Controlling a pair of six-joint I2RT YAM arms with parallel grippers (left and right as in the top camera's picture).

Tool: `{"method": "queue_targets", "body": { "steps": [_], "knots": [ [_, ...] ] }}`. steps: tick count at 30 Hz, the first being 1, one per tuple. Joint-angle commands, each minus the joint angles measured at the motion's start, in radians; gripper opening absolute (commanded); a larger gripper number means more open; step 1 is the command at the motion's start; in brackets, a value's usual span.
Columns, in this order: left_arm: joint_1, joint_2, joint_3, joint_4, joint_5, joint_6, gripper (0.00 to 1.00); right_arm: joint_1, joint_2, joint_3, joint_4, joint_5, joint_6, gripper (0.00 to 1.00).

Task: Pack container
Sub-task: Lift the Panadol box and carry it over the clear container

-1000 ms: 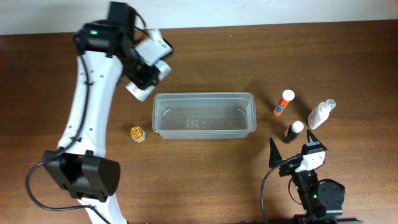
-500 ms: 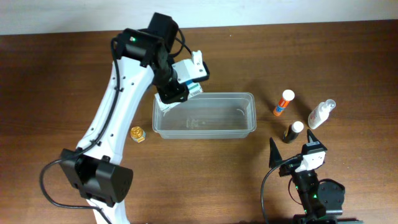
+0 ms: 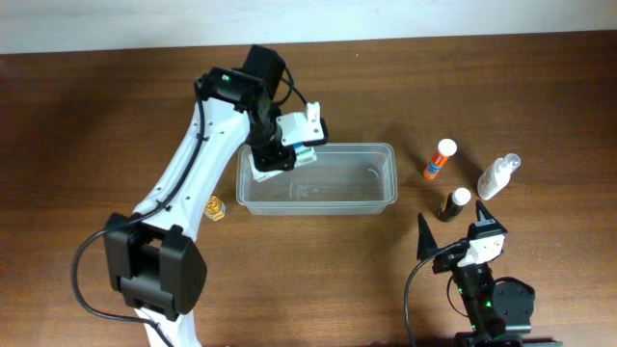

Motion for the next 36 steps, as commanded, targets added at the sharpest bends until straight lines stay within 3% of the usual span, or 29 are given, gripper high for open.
{"method": "queue_targets", "body": {
  "steps": [1,13,26,31,32,33,36],
  "knots": [
    [-0.002,0.005,-0.048,0.019,0.02,0.084,0.43,-0.008,-0.008,-0.005,-0.006,0.008,0.001,0.98],
    [-0.001,0.005,-0.188,0.143,0.031,0.209,0.49,-0.008,-0.008,-0.005,-0.006,0.008,0.002,0.98],
    [-0.002,0.0,-0.228,0.214,0.062,0.206,0.48,-0.008,-0.008,-0.005,-0.006,0.008,0.001,0.98],
    [-0.004,-0.013,-0.193,0.215,0.255,0.117,0.16,-0.008,-0.008,-0.005,-0.006,0.008,0.002,0.98],
    [-0.004,-0.015,-0.185,0.215,0.296,0.089,0.05,-0.008,-0.008,-0.005,-0.006,0.008,0.001,0.98],
    [-0.004,-0.016,-0.176,0.215,0.346,0.054,0.01,-0.008,-0.008,-0.005,-0.006,0.008,0.002,0.98],
    [-0.004,-0.018,-0.165,0.215,0.513,-0.085,0.01,-0.008,-0.008,-0.005,-0.006,0.008,0.001,0.98]
  ]
}}
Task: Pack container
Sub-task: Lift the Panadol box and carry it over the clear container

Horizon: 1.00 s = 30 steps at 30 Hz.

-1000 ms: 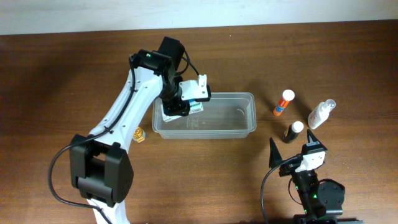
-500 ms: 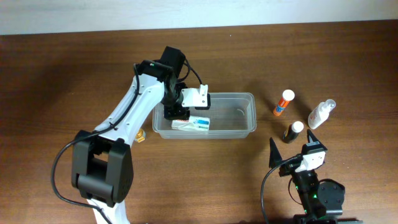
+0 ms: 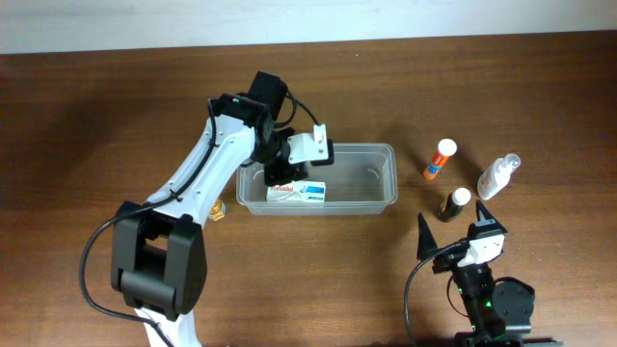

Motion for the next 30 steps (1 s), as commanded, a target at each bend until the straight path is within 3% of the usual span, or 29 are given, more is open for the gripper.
{"method": "queue_targets", "body": {
  "steps": [1,5,7,10,15,18,23,25,26,27,28,30],
  "knots": [
    [-0.004,-0.019,0.035,0.001,0.308,-0.195,0.01,-0.008,-0.008,-0.005,-0.006,0.008,0.002,0.98],
    [-0.016,-0.019,0.035,0.018,0.539,-0.296,0.01,-0.008,-0.008,-0.005,-0.006,0.008,0.001,0.98],
    [-0.038,-0.019,0.035,0.068,0.525,-0.437,0.01,-0.008,-0.008,-0.005,-0.006,0.008,0.001,0.98],
    [-0.099,-0.019,0.035,0.135,0.305,-0.644,0.01,-0.008,-0.008,-0.005,-0.006,0.008,0.001,0.98],
    [-0.225,-0.019,0.035,0.182,-0.247,-1.04,0.01,-0.008,-0.008,-0.005,-0.006,0.008,0.001,0.98],
    [-0.267,-0.019,0.035,0.181,-0.42,-1.259,0.01,-0.008,-0.008,-0.005,-0.006,0.008,0.001,0.98],
    [-0.298,-0.019,0.035,0.232,-0.419,-1.27,0.01,-0.008,-0.008,-0.005,-0.006,0.008,0.001,0.98],
    [-0.301,-0.019,0.035,0.231,-0.42,-1.269,0.13,-0.008,-0.008,-0.005,-0.006,0.008,0.002,0.98],
    [-0.301,-0.019,0.035,0.231,-0.43,-1.27,0.13,-0.008,-0.008,-0.005,-0.006,0.008,0.001,0.98],
    [-0.301,-0.019,0.035,0.23,-0.435,-1.27,0.1,-0.008,-0.008,-0.005,-0.006,0.008,0.002,0.98],
    [-0.299,-0.019,0.035,0.23,-0.434,-1.278,0.01,-0.008,-0.008,-0.005,-0.006,0.008,0.001,0.98],
    [-0.305,-0.019,0.035,0.225,-0.435,-1.381,0.0,-0.008,-0.008,-0.005,-0.006,0.008,0.002,0.98]
  ]
}}
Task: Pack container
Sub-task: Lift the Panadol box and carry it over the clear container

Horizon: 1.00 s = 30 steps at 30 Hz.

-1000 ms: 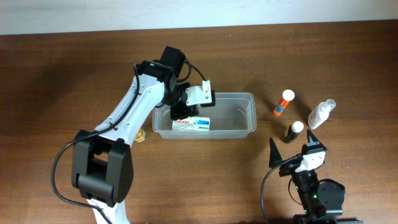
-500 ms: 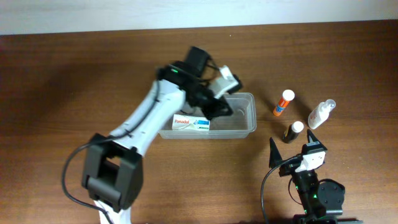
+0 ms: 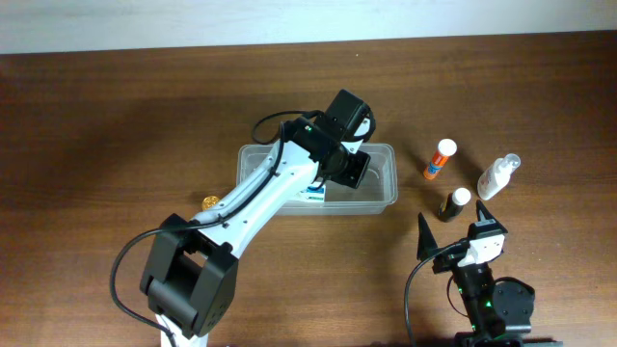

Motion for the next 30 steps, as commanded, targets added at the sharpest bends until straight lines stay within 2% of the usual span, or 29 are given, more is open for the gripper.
{"method": "queue_targets", "body": {
  "steps": [1,6,9,30],
  "knots": [
    [-0.013,-0.017,0.019,-0.004,-0.037,-0.15,0.0,-0.008,-0.008,-0.005,-0.007,0.005,0.001,0.98],
    [-0.045,-0.017,0.019,-0.031,-0.16,-0.26,0.01,-0.008,-0.008,-0.005,-0.007,0.005,0.001,0.98],
    [-0.066,-0.014,0.019,-0.052,-0.214,-0.28,0.01,-0.008,-0.008,-0.005,-0.007,0.005,0.001,0.98],
    [-0.082,0.128,0.003,-0.077,-0.22,-0.269,0.01,-0.008,-0.008,-0.005,-0.007,0.005,0.001,0.98]
  ]
}}
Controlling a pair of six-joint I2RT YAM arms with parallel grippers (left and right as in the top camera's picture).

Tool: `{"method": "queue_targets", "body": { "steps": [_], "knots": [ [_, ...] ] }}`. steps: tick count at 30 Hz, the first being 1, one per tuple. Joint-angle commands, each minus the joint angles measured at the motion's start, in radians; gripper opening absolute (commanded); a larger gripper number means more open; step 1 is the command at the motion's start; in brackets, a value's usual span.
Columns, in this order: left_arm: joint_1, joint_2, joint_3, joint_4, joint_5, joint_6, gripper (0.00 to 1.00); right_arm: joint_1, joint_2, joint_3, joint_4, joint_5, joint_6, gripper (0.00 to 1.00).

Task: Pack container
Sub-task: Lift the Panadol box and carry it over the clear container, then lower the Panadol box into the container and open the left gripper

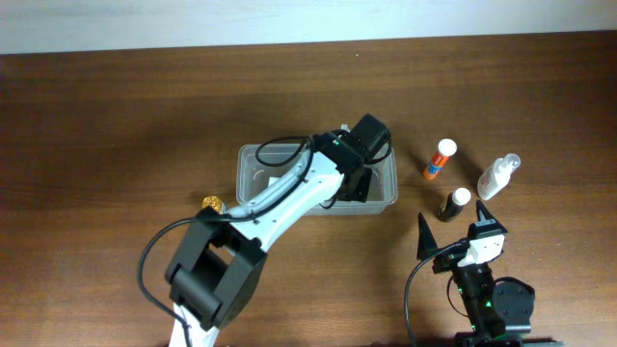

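Note:
A clear plastic container [253, 164] stands mid-table in the overhead view. My left arm reaches across it. My left gripper [358, 184] hangs over the container's right end, and the wrist hides its jaws. The arm covers most of the container's inside, so what lies in it is hidden. To the right of the container are an orange tube with a white cap [439, 160], a white spray bottle [497, 175] and a small dark bottle with a white cap [455, 203]. My right gripper [453, 227] rests near the front right, open and empty, just in front of the dark bottle.
A small gold object [211, 203] sits on the table just left of the container's front corner. The brown table ends at a white wall along the far edge.
My left gripper has moved further right, from the container's middle to its right end. The white box in the container is now covered by the arm. The right arm has not moved.
My left gripper first held a white and blue box over the container's left end. Then the box lay inside the container with the gripper above it. After that the gripper stood over the container's middle, and now over its right end.

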Motion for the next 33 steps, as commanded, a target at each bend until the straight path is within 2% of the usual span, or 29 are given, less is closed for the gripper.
{"method": "queue_targets", "body": {
  "steps": [1,28,33],
  "knots": [
    [0.002,0.042,0.003,-0.001,-0.016,0.01,0.01,-0.008,-0.008,-0.005,-0.006,0.005,0.002,0.98],
    [0.006,0.107,0.003,-0.009,-0.19,0.056,0.0,-0.008,-0.008,-0.005,-0.006,0.005,0.001,0.98],
    [0.007,0.107,0.003,-0.01,-0.227,0.104,0.01,-0.008,-0.008,-0.005,-0.006,0.005,0.002,0.98]
  ]
}}
